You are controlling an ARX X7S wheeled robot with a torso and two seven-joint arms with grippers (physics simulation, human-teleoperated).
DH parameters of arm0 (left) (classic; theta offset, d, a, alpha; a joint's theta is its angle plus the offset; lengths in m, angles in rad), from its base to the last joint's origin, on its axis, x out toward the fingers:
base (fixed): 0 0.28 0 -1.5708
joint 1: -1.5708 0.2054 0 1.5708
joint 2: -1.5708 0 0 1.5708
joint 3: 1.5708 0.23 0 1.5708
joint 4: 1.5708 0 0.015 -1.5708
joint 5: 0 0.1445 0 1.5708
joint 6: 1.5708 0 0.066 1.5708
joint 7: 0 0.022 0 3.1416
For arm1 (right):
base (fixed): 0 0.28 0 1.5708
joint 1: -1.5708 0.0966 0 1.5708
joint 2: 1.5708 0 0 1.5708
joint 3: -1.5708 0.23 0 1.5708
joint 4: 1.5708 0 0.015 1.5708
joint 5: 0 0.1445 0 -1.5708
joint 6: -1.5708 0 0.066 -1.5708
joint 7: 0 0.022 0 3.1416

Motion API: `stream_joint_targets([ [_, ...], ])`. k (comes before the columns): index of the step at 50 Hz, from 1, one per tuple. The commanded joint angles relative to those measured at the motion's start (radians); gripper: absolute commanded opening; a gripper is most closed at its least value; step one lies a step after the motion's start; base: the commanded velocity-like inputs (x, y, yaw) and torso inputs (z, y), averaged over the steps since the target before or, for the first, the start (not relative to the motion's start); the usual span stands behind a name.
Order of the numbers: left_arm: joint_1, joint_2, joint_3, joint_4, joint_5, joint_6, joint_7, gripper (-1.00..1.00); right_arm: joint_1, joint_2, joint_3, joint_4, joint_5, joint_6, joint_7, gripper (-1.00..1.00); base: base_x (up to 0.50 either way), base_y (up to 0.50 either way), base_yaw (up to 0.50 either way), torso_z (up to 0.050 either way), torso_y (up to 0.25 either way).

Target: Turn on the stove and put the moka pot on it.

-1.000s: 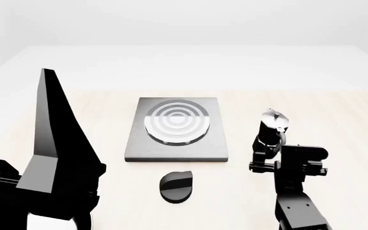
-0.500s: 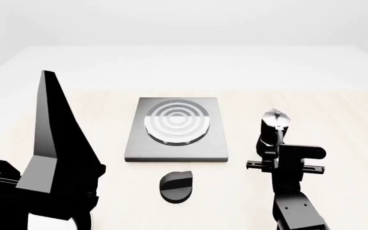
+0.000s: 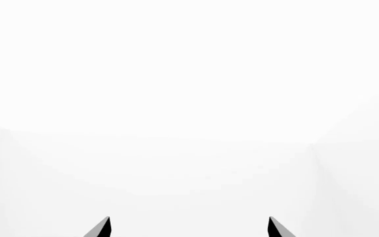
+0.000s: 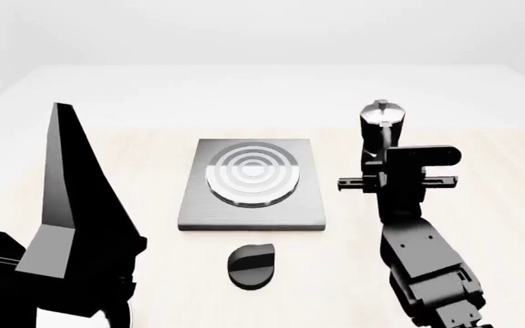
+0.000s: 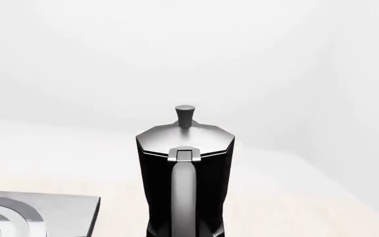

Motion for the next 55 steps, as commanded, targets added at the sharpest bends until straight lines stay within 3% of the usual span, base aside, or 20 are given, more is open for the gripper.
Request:
stream_joint_targets([
  [1, 0.009, -0.006, -0.004, -0.001, 0.004, 0.011, -0.006, 1.0, 0.228, -0.076, -0.014, 0.164, -0.056, -0.005, -0.059, -1.0, 0.0, 0.0, 0.0, 0.0, 0.0],
  [13, 0.017, -0.032, -0.015, 0.008, -0.005, 0.012, -0.017, 1.0, 0.495, -0.258, -0.032, 0.846, -0.113, -0.365, -0.19, -1.0, 0.0, 0.0, 0.0, 0.0, 0.002],
  [25, 0.006, -0.02, -0.011, 0.006, -0.014, -0.004, -0.009, 1.0, 0.525, -0.302, 0.122, 0.85, -0.182, -0.31, -0.214, -1.0, 0.0, 0.0, 0.0, 0.0, 0.001],
  [43, 0.001, 0.007, 0.001, -0.019, -0.016, -0.007, 0.01, 1.0, 0.493, -0.344, 0.203, 0.85, -0.292, -0.34, -0.321, -1.0, 0.0, 0.0, 0.0, 0.0, 0.001],
  [55, 0.009, -0.005, -0.005, -0.017, -0.021, -0.002, 0.005, 1.0, 0.465, -0.347, -0.148, 0.85, 0.147, -0.446, -0.344, -1.0, 0.0, 0.0, 0.0, 0.0, 0.001],
])
